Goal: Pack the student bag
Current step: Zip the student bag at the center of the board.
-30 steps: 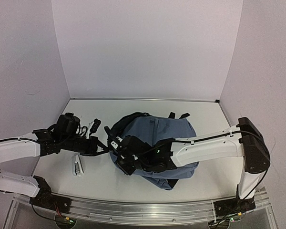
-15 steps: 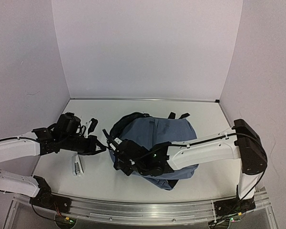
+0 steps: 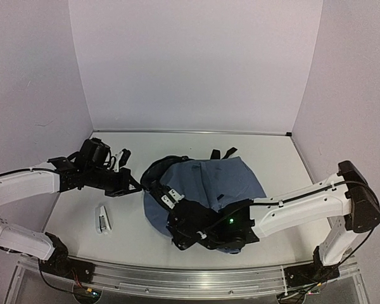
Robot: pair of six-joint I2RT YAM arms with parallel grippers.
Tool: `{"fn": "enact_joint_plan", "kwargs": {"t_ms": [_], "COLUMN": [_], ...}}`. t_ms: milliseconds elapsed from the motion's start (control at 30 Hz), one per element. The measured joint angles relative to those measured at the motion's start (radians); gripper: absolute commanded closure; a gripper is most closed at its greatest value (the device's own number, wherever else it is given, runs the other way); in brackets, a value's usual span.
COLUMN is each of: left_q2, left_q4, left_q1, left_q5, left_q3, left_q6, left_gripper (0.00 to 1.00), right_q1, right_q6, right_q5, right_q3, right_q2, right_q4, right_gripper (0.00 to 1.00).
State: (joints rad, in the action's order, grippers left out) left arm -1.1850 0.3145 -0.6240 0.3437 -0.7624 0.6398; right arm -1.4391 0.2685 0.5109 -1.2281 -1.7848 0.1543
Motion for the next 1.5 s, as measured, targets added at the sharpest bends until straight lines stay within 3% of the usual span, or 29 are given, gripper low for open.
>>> {"fn": "enact_joint_plan", "kwargs": {"t_ms": [267,533,600,700,733,833,967,1200,1500], "left_q2": [-0.115,-0.180,-0.204,-0.235,-0.242,-0.258,-0.259,-0.248,-0.210], "left_q4": [-0.006,-0.006,-0.005,-0.028,-0.043,-0.113,-0.176,-0.214,-0.245], "left_q1": [0.108,0.129,0.144,0.176,0.206,0.298,0.309,0.306,0.302], "left_q5": [0.141,0.235,0.274,0.288,0.282,0.297,0.346,0.370,0.390], "left_q3": [-0.064,-0.114,-0.130,-0.148,-0.152,-0.154,-0.148,-0.092,-0.028], "left_q6": [-0.055,-0.127,-0.144,-0.176,-0.185,-0.212,-0.224,-0.228,-0.221], "left_gripper": [1.00,1.00,1.00,1.00,1.00,1.00,1.00,1.00,1.00], "right_q1": [-0.014,-0.015,-0.015,-0.028,-0.040,-0.068,0.000,0.199,0.260], "right_q6": [0.112,0.185,0.200,0.243,0.263,0.340,0.479,0.660,0.747], "right_q5": [0.009,0.021,0.023,0.027,0.028,0.039,0.031,-0.020,-0.079], "right_q3": [0.109,0.153,0.162,0.178,0.186,0.200,0.210,0.331,0.422], "right_q2": [0.109,0.159,0.168,0.196,0.210,0.253,0.317,0.411,0.411], "right_q4": [-0.003,-0.006,-0.011,0.046,0.079,0.185,0.249,0.308,0.309], "right_gripper": [1.00,0.99,0.86,0.41,0.34,0.26,0.19,0.17,0.49]}}
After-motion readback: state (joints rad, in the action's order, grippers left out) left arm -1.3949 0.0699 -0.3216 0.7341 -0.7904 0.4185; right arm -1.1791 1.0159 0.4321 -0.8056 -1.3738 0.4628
